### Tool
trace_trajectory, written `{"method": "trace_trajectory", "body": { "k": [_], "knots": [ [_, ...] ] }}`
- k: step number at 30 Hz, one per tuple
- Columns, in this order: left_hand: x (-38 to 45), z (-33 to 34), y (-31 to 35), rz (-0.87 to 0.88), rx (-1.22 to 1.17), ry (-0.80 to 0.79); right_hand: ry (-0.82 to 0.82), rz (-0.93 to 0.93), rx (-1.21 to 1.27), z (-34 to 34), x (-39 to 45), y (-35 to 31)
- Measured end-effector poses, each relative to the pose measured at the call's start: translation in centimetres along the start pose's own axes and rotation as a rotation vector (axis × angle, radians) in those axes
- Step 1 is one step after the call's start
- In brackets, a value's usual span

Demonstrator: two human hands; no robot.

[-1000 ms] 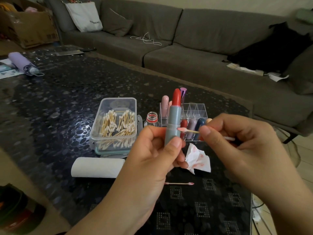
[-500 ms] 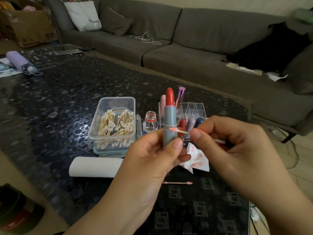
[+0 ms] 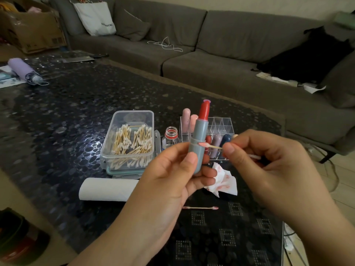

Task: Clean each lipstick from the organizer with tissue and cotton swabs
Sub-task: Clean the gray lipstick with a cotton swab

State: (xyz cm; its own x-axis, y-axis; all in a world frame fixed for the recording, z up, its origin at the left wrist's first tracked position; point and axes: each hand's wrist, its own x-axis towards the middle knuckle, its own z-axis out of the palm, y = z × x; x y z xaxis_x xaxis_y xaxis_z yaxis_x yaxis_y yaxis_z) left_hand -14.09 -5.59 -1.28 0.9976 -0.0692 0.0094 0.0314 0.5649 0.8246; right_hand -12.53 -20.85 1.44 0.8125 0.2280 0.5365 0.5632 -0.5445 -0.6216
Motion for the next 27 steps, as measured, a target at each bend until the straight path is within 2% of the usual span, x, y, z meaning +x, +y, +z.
{"method": "trace_trajectory", "body": {
  "k": [4, 12, 20, 27],
  "knots": [
    [-0.12, -0.06, -0.57, 0.05, 0.11, -0.027, -0.031, -0.045, 0.049, 0.65, -0.01, -0.43],
    [-0.04, 0.12, -0.09, 0.119, 0.13, 0.043, -0.007, 0.016, -0.019, -0.24, 0.11, -0.03],
    [-0.23, 0.27, -0.21, 0.104, 0.077, 0.001, -0.032, -0.012, 0.058, 0.49, 0.12, -0.37],
    [-0.29, 0.26, 0.2, 0.08, 0.04, -0.013, 0.01, 0.141, 0.268, -0.06, 0.46, -0.41]
  ]
}}
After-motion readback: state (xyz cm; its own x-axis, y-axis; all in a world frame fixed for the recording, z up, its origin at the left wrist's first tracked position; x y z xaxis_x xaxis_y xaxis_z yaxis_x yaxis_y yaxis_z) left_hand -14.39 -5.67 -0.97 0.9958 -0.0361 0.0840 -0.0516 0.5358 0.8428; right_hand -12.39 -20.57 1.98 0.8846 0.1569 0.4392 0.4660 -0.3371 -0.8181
